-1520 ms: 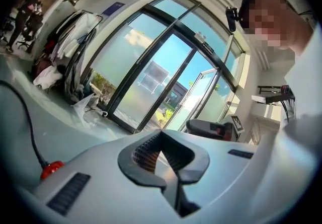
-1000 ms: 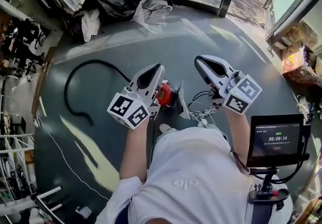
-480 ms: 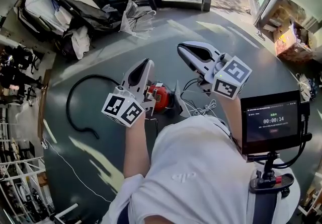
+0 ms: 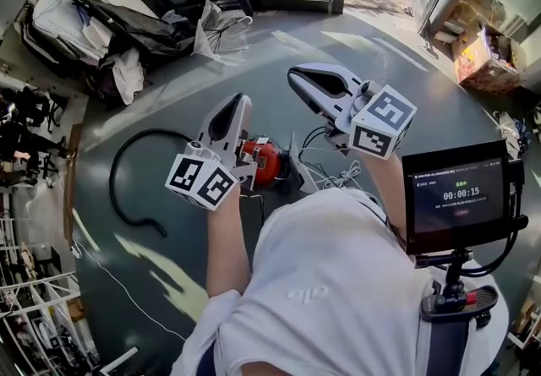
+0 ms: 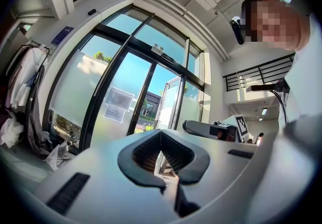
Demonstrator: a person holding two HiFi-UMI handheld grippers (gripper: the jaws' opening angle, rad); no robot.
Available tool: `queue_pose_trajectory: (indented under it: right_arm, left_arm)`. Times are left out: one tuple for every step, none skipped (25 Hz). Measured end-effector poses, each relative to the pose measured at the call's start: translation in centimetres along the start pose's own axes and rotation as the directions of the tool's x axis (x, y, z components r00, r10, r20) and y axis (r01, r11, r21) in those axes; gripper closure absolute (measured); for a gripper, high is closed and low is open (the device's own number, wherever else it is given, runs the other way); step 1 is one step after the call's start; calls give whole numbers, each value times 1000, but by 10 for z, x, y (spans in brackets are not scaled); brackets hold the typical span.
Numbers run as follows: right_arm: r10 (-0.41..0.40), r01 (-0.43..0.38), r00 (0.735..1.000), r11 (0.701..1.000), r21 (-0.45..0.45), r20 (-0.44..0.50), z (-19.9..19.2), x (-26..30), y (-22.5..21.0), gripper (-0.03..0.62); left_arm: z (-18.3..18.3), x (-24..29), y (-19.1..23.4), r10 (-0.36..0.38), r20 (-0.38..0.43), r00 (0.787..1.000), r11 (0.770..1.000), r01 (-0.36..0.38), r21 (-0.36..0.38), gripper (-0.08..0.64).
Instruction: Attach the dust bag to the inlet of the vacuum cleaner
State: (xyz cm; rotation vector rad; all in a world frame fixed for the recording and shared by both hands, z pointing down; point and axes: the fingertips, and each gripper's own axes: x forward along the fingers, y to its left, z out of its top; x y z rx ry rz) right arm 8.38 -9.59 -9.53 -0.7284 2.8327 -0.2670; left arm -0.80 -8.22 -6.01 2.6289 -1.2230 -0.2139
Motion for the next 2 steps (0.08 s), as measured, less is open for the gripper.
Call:
queue_pose_trajectory:
  right_arm:
    - [0, 0, 1000, 1000, 1, -2, -1, 1, 0, 574]
    - [0, 0, 1000, 1000, 3, -5, -2, 1, -1, 574]
  left_arm:
    - [-1, 1, 1, 2, -2, 1000, 1000, -2, -1, 552]
    - [-3, 2, 1, 5, -5, 1000, 1000, -5, -3, 552]
